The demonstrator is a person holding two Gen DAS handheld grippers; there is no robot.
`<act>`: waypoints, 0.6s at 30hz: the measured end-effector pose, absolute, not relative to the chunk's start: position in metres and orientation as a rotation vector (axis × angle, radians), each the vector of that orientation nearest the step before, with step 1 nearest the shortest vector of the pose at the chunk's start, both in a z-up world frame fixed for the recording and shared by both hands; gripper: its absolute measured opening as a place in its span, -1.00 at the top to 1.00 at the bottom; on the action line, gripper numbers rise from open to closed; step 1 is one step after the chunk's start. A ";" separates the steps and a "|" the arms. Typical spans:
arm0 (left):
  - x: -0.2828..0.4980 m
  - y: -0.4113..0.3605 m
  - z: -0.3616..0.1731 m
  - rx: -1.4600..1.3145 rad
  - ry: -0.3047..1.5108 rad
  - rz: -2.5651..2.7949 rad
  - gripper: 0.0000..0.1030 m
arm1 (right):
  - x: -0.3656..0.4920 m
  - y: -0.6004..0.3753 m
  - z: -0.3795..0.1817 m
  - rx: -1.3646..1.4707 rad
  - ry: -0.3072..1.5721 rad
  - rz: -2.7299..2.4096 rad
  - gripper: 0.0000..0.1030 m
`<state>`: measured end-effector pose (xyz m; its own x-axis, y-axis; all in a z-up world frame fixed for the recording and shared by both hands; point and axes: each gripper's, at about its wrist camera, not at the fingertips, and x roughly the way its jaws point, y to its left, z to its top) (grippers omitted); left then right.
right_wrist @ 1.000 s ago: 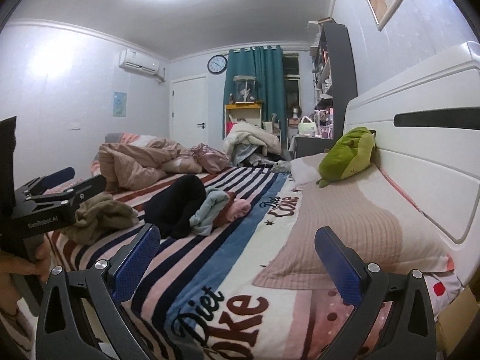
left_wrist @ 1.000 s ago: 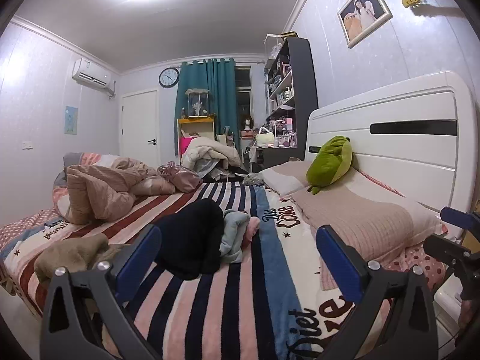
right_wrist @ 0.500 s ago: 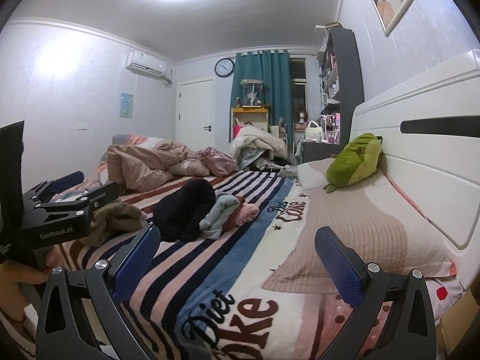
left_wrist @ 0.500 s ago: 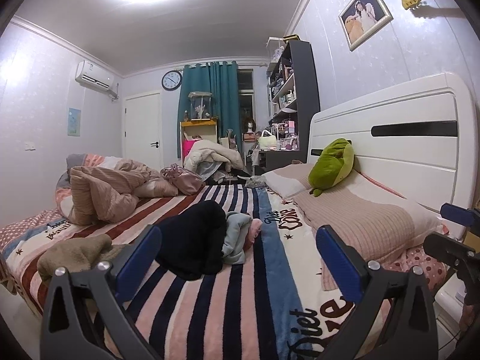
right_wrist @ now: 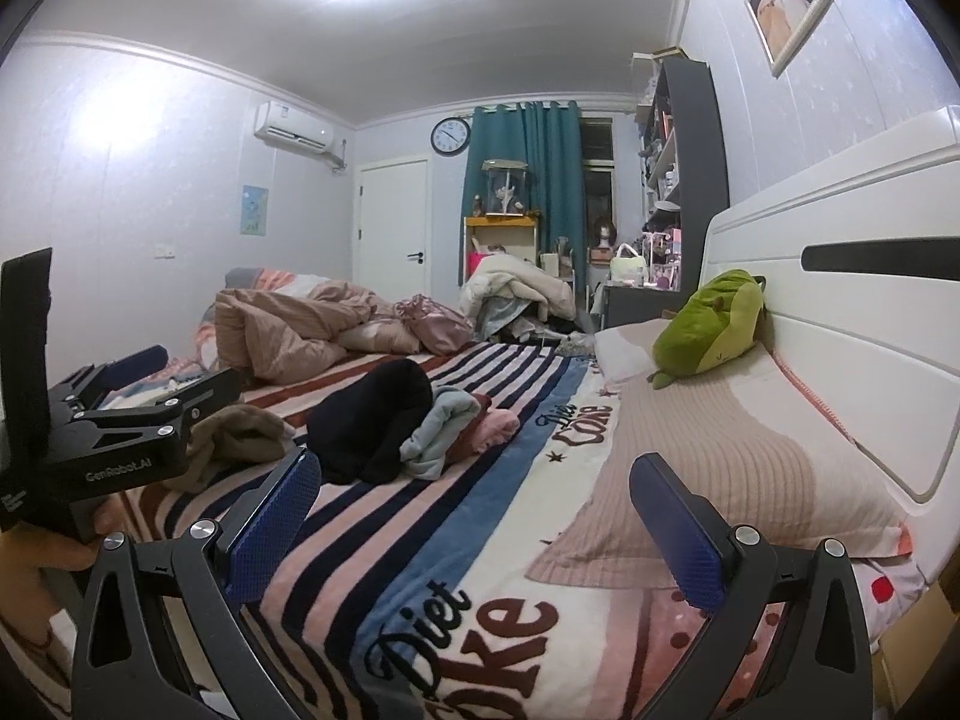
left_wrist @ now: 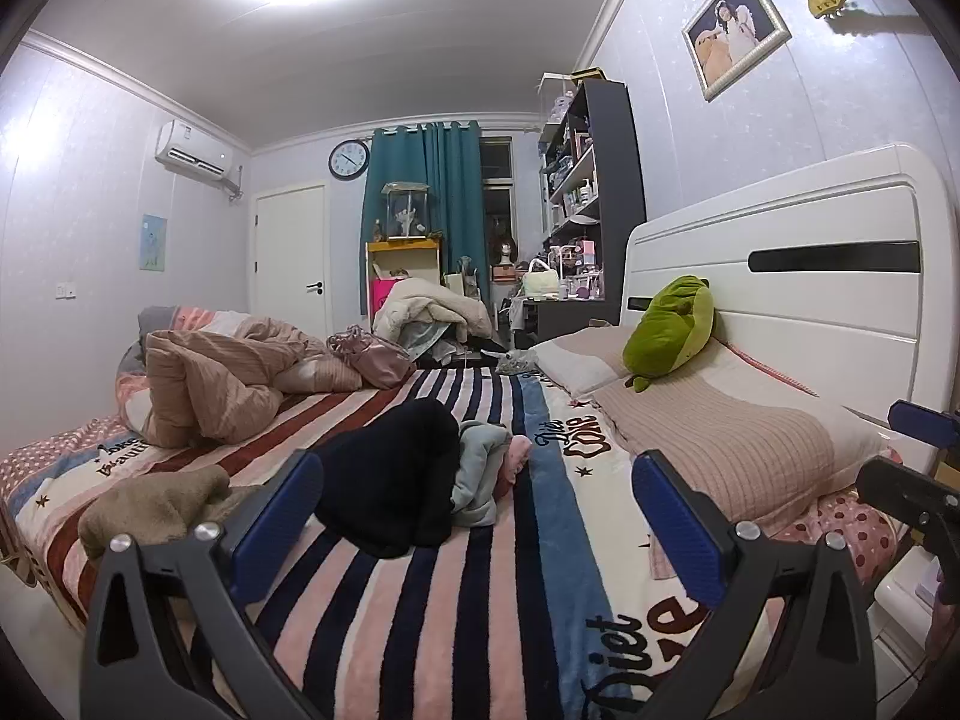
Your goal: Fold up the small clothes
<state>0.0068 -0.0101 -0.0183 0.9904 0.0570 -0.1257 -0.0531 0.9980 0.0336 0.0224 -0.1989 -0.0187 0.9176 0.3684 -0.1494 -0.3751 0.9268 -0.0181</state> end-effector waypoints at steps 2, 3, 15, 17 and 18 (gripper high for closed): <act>0.007 -0.010 -0.018 0.030 0.127 0.054 -0.98 | 0.022 -0.199 -0.019 -0.045 0.145 0.383 -1.00; 0.007 -0.010 -0.018 0.031 0.127 0.055 -0.98 | 0.022 -0.199 -0.019 -0.045 0.145 0.383 -1.00; 0.007 -0.010 -0.019 0.026 0.127 0.052 -0.98 | 0.022 -0.199 -0.018 -0.046 0.145 0.383 -1.00; 0.006 -0.011 -0.019 0.025 0.127 0.051 -0.98 | 0.022 -0.199 -0.018 -0.046 0.145 0.384 -1.00; 0.006 -0.011 -0.019 0.026 0.128 0.049 -0.98 | 0.022 -0.199 -0.018 -0.045 0.145 0.384 -1.00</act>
